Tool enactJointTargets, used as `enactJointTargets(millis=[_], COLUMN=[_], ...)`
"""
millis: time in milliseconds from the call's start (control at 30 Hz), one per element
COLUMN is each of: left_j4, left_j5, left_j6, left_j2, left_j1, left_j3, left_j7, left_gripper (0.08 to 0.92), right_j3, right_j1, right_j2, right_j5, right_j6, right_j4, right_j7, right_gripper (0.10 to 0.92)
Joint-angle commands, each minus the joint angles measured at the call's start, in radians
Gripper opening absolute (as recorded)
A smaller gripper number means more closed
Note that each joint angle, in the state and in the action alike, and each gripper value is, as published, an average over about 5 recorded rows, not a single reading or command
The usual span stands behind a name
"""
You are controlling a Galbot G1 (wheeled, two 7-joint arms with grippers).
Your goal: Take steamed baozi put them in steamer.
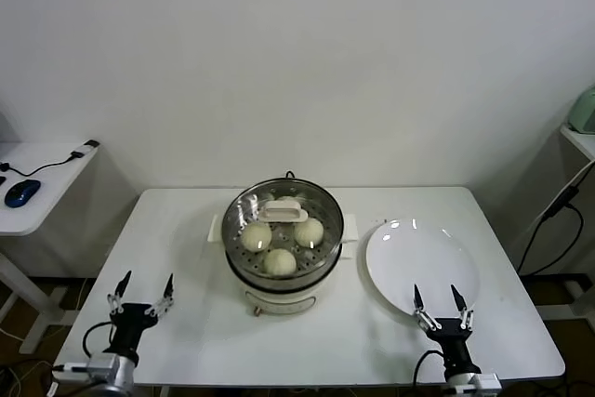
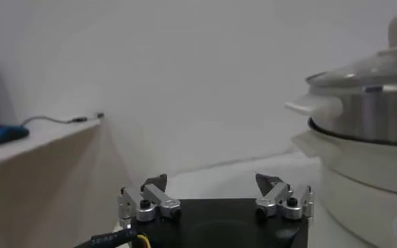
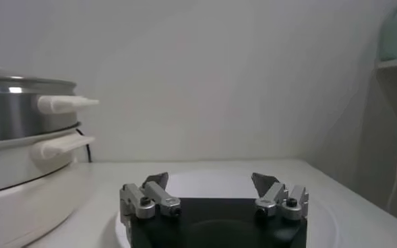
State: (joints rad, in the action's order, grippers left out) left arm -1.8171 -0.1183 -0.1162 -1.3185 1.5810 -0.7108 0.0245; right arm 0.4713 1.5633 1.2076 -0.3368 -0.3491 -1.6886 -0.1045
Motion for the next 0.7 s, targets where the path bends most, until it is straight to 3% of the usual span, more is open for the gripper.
enactJointTargets(millis=[33,700], left_j4=[0.11,0.062], left_j5=[-0.105,-0.065], left_j6=[-0.096,-0.105], left_j2=[0.008,-0.009], left_j1=[0.022,0.036], left_j3=[0.009,0.062], left_j7=[0.005,0.007], left_gripper=[0.823,0.823], right_j3=[-0.004,-0.002], right_j1=[0.0,0.004], right_j2=[0.004,0.01], right_j5=[-0.003,-0.001], right_j6=[-0.004,-0.004], right_j4=[0.009,0.014], right_j7=[-0.002,-0.003], right_gripper=[0.823,0.823])
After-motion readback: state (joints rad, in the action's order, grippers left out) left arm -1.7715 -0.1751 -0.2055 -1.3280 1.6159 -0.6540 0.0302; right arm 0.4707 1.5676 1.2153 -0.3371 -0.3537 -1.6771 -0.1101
